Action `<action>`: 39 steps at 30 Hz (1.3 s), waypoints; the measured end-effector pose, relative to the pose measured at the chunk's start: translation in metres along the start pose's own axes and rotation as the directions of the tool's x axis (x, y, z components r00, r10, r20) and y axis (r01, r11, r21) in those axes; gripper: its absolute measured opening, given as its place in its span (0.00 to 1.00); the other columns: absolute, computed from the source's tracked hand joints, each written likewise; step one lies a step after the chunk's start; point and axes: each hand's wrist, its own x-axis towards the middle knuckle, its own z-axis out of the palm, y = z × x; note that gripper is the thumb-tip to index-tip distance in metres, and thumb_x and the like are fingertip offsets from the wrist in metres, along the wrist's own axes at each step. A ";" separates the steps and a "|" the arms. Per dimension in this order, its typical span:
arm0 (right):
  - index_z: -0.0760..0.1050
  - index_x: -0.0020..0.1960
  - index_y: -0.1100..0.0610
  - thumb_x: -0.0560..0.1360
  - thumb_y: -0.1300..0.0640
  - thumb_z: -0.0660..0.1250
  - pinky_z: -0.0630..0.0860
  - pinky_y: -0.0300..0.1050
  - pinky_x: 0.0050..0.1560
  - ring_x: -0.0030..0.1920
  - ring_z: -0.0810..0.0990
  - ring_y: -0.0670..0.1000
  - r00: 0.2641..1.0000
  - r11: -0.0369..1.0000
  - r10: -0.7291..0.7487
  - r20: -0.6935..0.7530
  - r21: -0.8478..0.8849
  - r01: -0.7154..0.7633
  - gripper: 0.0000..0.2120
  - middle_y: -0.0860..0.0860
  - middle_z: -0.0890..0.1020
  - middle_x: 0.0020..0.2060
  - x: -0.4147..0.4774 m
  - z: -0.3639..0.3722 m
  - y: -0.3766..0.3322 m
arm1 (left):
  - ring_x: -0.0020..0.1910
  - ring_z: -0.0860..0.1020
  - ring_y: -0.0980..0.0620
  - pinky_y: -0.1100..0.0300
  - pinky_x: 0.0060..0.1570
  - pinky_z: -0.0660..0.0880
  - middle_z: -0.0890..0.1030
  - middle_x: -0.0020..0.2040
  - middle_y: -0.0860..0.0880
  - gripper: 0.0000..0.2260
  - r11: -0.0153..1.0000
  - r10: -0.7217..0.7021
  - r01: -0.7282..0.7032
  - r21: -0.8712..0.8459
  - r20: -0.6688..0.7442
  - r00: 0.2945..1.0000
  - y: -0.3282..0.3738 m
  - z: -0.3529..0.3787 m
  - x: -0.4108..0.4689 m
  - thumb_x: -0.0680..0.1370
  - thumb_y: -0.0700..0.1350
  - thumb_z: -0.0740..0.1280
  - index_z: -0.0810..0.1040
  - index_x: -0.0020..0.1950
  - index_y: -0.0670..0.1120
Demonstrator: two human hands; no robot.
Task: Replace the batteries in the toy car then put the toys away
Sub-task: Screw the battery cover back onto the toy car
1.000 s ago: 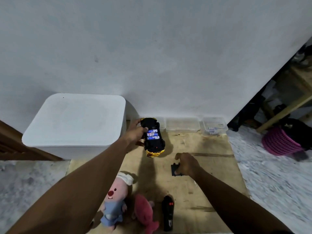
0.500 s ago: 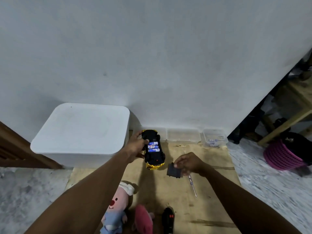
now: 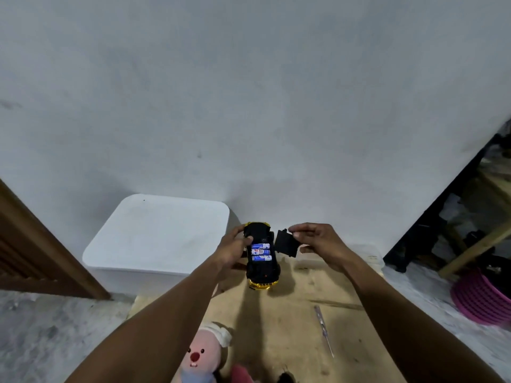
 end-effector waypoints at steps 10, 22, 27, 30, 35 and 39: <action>0.85 0.51 0.55 0.76 0.64 0.70 0.73 0.35 0.48 0.40 0.75 0.44 0.972 0.925 -0.214 0.098 -0.300 0.234 0.08 0.58 0.85 0.46 0.015 0.039 -0.021 | 0.45 0.82 0.45 0.53 0.35 0.80 0.83 0.50 0.45 0.17 0.998 0.045 -0.042 -0.039 0.060 0.997 0.016 0.002 -0.002 0.80 0.38 0.61 0.76 0.64 0.57; 0.83 0.50 0.48 0.75 0.61 0.71 0.75 0.45 0.44 0.38 0.76 0.51 0.961 0.839 -0.264 0.086 -0.470 0.273 0.09 0.51 0.83 0.43 0.017 0.051 -0.015 | 0.44 0.80 0.43 0.52 0.34 0.79 0.81 0.50 0.43 0.17 0.995 0.038 -0.031 -0.093 0.074 0.997 0.014 -0.003 -0.002 0.79 0.37 0.62 0.78 0.61 0.55; 0.83 0.55 0.50 0.73 0.60 0.73 0.74 0.34 0.45 0.39 0.76 0.43 0.951 0.836 -0.308 -0.038 -0.489 0.251 0.12 0.45 0.81 0.42 0.012 0.061 -0.008 | 0.44 0.81 0.43 0.51 0.36 0.79 0.82 0.49 0.44 0.17 0.992 0.043 -0.034 -0.120 0.071 0.997 0.014 -0.003 -0.002 0.79 0.36 0.61 0.78 0.60 0.56; 0.83 0.55 0.53 0.71 0.61 0.76 0.71 0.27 0.43 0.41 0.79 0.41 0.934 0.879 -0.317 -0.167 -0.421 0.223 0.13 0.46 0.83 0.42 0.009 0.067 -0.004 | 0.44 0.81 0.44 0.53 0.35 0.78 0.82 0.49 0.45 0.18 0.991 0.044 -0.034 -0.130 0.077 0.996 0.015 -0.004 -0.003 0.79 0.36 0.61 0.78 0.61 0.56; 0.84 0.49 0.52 0.68 0.60 0.78 0.79 0.43 0.44 0.43 0.81 0.47 0.906 0.908 -0.324 -0.272 -0.360 0.216 0.11 0.44 0.83 0.44 0.003 0.072 0.000 | 0.46 0.81 0.45 0.52 0.39 0.79 0.82 0.51 0.45 0.19 0.993 0.046 -0.037 -0.110 0.083 0.995 0.013 -0.004 -0.006 0.78 0.37 0.62 0.77 0.62 0.57; 0.83 0.45 0.50 0.69 0.59 0.77 0.76 0.40 0.46 0.45 0.79 0.47 0.903 0.927 -0.306 -0.300 -0.308 0.212 0.07 0.47 0.81 0.46 -0.003 0.072 0.003 | 0.46 0.81 0.45 0.52 0.39 0.79 0.83 0.51 0.45 0.19 0.994 0.047 -0.037 -0.103 0.097 0.994 0.012 -0.003 -0.009 0.78 0.37 0.62 0.77 0.62 0.57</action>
